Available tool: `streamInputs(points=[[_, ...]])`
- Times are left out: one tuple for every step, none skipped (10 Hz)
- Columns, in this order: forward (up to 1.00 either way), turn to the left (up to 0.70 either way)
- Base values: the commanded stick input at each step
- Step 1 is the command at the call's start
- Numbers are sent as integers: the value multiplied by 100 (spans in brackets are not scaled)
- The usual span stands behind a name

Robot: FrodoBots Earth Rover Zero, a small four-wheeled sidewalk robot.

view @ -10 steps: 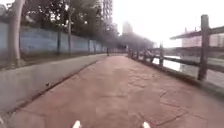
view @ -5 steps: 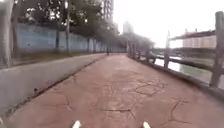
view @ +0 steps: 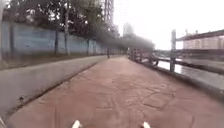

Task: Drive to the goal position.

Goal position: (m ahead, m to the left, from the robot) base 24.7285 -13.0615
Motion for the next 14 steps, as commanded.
streamInputs(points=[[70, 0], [70, 0], [70, 0], [70, 0], [70, 0], [70, 0], [70, 0], [70, 0], [70, 0], [70, 0], [70, 0], [70, 0], [70, 0], [70, 0]])
